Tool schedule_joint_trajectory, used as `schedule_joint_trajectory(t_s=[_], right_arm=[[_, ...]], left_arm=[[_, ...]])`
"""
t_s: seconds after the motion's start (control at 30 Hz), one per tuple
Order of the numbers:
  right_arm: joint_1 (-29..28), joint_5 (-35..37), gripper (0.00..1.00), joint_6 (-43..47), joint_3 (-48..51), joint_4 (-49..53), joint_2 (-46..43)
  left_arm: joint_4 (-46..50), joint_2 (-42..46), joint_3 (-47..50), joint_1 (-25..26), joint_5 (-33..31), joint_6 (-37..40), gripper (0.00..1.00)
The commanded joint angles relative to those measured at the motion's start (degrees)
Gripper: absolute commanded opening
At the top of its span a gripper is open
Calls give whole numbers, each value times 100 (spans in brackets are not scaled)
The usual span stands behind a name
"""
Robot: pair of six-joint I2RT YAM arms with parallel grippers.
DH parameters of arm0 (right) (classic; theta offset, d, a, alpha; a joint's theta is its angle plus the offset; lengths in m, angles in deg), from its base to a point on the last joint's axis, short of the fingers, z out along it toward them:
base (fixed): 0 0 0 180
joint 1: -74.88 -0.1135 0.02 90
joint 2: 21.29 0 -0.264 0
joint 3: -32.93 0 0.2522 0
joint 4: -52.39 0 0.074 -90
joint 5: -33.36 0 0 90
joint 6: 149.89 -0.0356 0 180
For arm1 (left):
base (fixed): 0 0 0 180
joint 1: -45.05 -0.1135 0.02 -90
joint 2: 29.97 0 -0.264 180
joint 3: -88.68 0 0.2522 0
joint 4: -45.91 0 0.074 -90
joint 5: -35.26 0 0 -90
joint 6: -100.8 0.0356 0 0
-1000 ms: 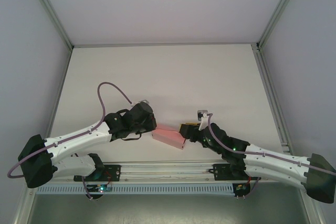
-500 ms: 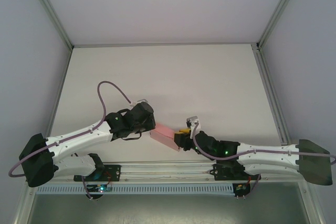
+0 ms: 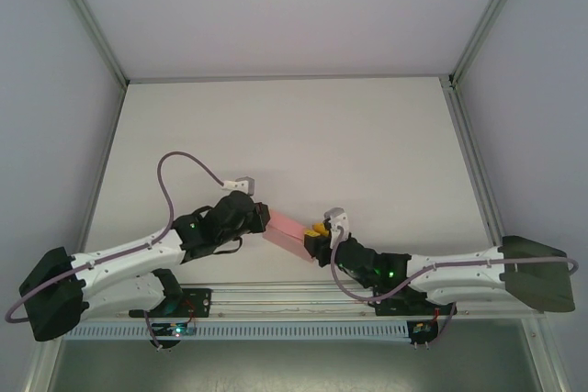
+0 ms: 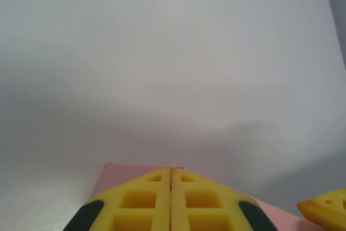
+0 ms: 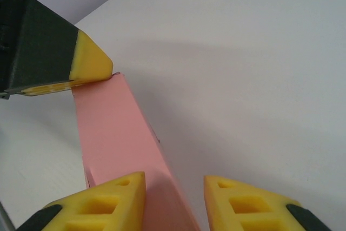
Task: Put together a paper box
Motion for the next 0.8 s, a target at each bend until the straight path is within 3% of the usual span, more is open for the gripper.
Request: schedule_joint_trajectory(t_s=[0.0, 0.37, 0.53, 0.77], right_arm=[[-52, -234, 22, 872, 315, 1347, 688], [-88, 40, 22, 1372, 322, 556, 1300], [-87, 98, 22, 1537, 436, 443, 1223], [-124, 304, 23, 1781, 441, 178, 1514]], left_arm=[[1000, -404, 818, 255, -38, 532, 5], [474, -666, 1265, 900, -1291, 868, 1], [780, -448, 1382, 1125, -2127, 486, 0], [383, -480, 1564, 1202, -2305, 424, 0]])
